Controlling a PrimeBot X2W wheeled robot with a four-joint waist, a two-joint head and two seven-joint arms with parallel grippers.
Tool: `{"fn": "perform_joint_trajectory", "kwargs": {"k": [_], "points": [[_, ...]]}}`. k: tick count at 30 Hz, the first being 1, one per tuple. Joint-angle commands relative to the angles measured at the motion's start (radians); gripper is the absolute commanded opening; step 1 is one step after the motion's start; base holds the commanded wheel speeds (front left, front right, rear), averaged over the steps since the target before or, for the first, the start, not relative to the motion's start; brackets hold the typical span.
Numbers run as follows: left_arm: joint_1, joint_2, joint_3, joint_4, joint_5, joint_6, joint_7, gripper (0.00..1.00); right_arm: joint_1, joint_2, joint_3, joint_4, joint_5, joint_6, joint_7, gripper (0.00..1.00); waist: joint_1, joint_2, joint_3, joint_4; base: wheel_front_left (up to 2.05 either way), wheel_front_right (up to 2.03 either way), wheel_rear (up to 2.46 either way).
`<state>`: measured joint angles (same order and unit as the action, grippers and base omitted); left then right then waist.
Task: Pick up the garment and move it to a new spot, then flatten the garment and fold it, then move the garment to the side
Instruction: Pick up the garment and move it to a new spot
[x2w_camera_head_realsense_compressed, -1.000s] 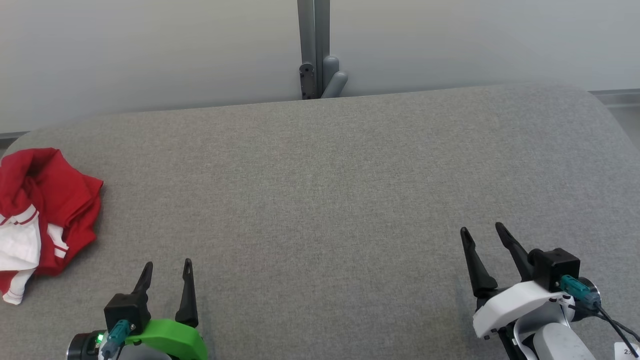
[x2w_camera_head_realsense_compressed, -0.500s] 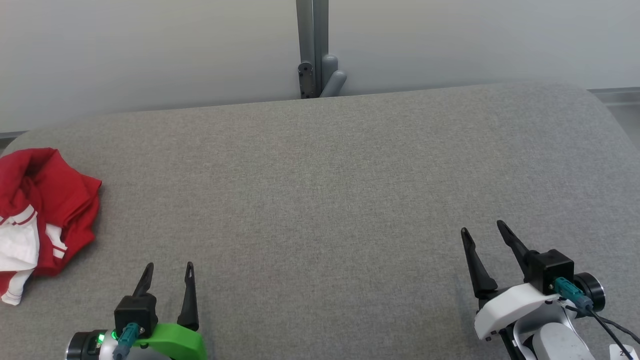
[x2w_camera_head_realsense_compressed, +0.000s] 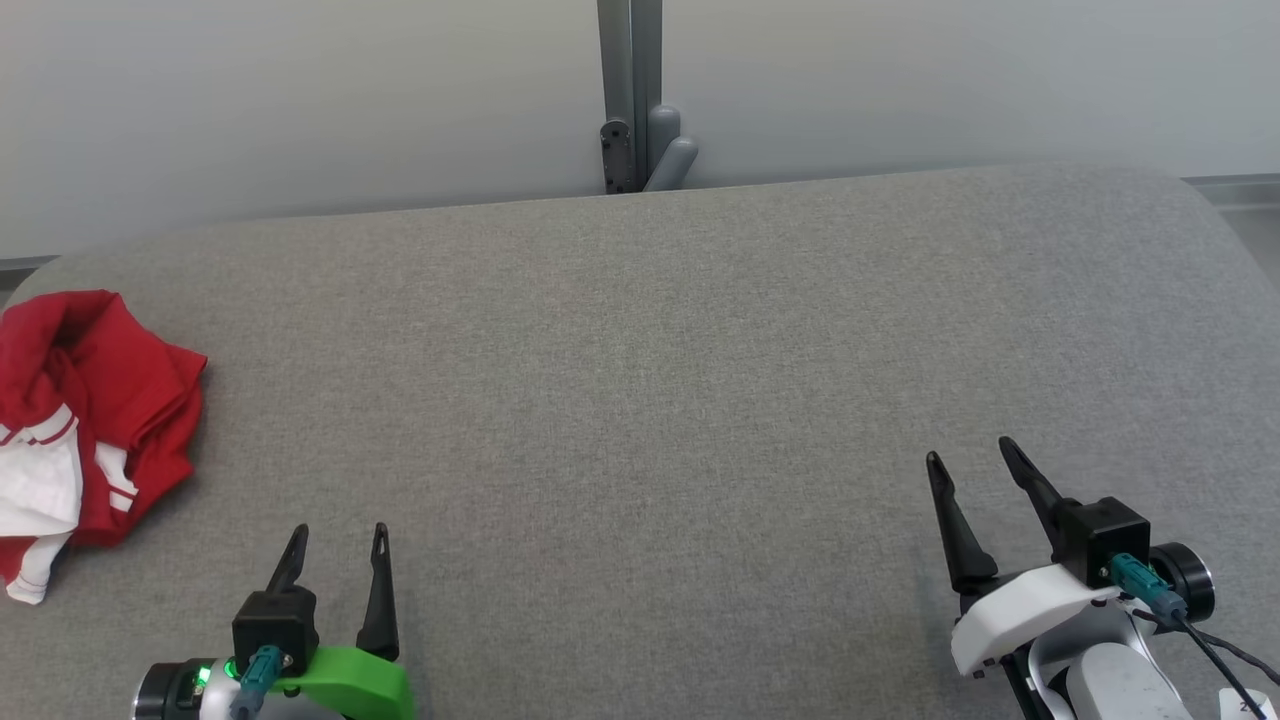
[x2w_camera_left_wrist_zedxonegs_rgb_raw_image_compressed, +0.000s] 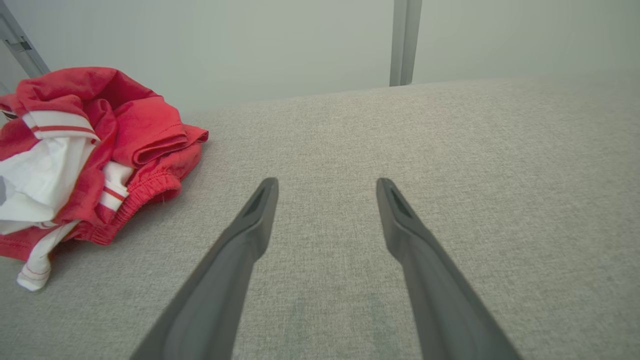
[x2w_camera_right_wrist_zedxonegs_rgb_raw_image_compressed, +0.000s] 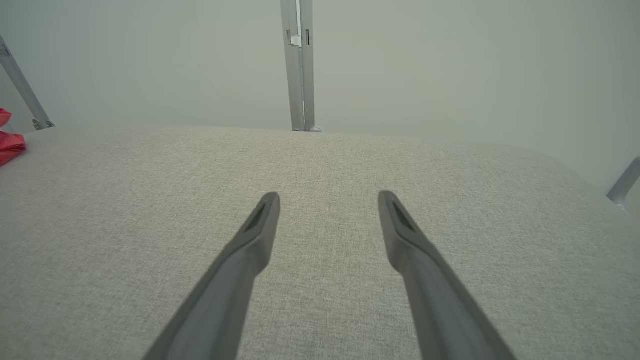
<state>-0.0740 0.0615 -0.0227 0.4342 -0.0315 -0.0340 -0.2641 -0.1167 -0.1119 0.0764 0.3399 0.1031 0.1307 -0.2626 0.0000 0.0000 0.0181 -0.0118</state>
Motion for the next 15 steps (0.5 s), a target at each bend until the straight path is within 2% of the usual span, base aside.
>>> {"fn": "perform_joint_trajectory", "kwargs": {"k": [1,7,12,13,15], "points": [[-0.016,0.001,0.007,0.003,0.001,0.007,-0.001,1.0,-0.004,0.0,0.002,-0.002,-0.003,0.0,-0.003,1.0,0.0,0.0,0.001,0.004,0.0,0.0,0.0],[-0.017,-0.002,0.02,0.003,-0.01,0.018,-0.001,1.0,-0.006,-0.008,0.026,-0.011,0.001,0.0,-0.003,1.0,0.0,0.0,0.008,0.064,0.0,0.0,0.0],[-0.016,-0.005,0.04,0.006,-0.02,0.024,-0.001,1.0,-0.015,-0.011,0.063,-0.017,0.012,0.0,-0.003,1.0,0.0,0.0,0.019,0.206,0.0,0.0,0.0],[-0.016,-0.005,0.04,0.006,-0.02,0.024,-0.001,1.0,-0.015,-0.011,0.063,-0.017,0.012,0.0,-0.003,1.0,0.0,0.0,0.019,0.206,0.0,0.0,0.0],[-0.01,-0.006,0.051,0.009,-0.03,0.026,-0.001,1.0,-0.023,-0.011,0.081,-0.011,0.015,0.0,-0.003,1.0,0.0,0.0,0.023,0.259,0.0,0.0,0.0]]}}
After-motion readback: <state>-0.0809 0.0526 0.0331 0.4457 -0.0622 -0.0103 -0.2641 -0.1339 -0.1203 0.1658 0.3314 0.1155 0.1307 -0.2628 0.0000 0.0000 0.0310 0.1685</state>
